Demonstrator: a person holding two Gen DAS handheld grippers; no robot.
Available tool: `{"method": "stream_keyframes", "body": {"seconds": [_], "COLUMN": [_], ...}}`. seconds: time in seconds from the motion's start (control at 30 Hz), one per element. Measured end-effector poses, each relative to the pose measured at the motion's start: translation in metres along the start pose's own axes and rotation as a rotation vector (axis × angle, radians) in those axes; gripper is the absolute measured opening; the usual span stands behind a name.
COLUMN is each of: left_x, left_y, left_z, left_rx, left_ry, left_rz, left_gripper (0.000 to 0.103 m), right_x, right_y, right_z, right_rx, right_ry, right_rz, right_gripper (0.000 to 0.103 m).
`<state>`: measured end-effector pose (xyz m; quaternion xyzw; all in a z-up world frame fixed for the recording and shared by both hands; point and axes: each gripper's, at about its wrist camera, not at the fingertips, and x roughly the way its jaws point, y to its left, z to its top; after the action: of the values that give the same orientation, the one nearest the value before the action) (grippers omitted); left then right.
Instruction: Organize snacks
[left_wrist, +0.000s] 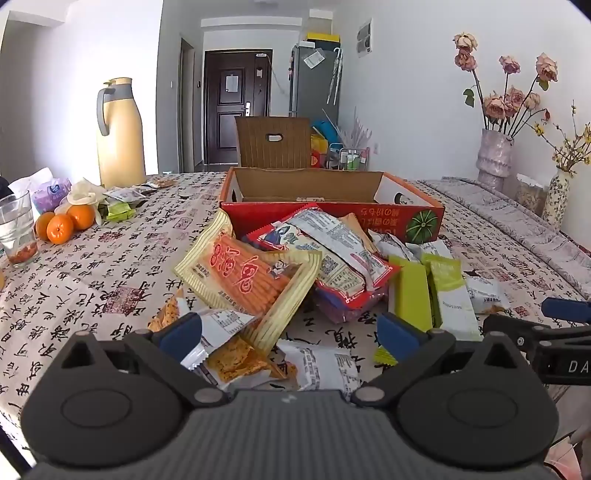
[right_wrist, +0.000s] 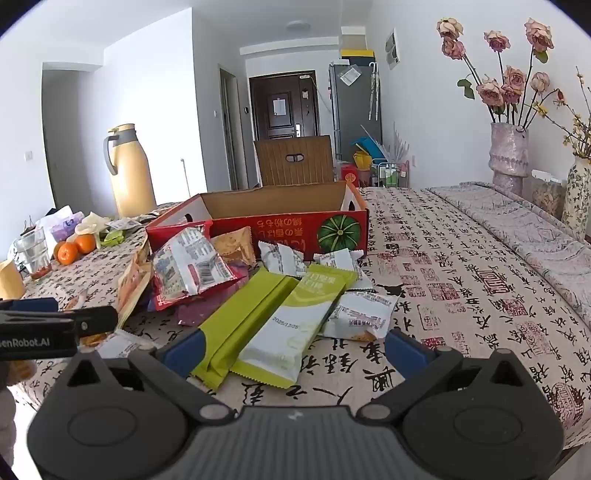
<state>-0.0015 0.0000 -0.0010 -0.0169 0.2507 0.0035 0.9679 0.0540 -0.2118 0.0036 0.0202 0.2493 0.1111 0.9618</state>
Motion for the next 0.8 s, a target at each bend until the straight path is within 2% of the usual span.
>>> {"method": "stream_keyframes", "body": {"seconds": [0.8], "left_x": [0.0012], "left_y": [-0.0013], "left_z": [-0.0036], "left_rx": [0.002], "left_ry": [0.001], "left_rz": [-0.006], "left_gripper": [0.103], "right_x": [0.0017], "right_y": [0.0014], "right_z": [-0.0045], "right_rx": [0.002], "right_ry": [0.006], "right_rz": [0.001], "right_gripper": [0.103]}}
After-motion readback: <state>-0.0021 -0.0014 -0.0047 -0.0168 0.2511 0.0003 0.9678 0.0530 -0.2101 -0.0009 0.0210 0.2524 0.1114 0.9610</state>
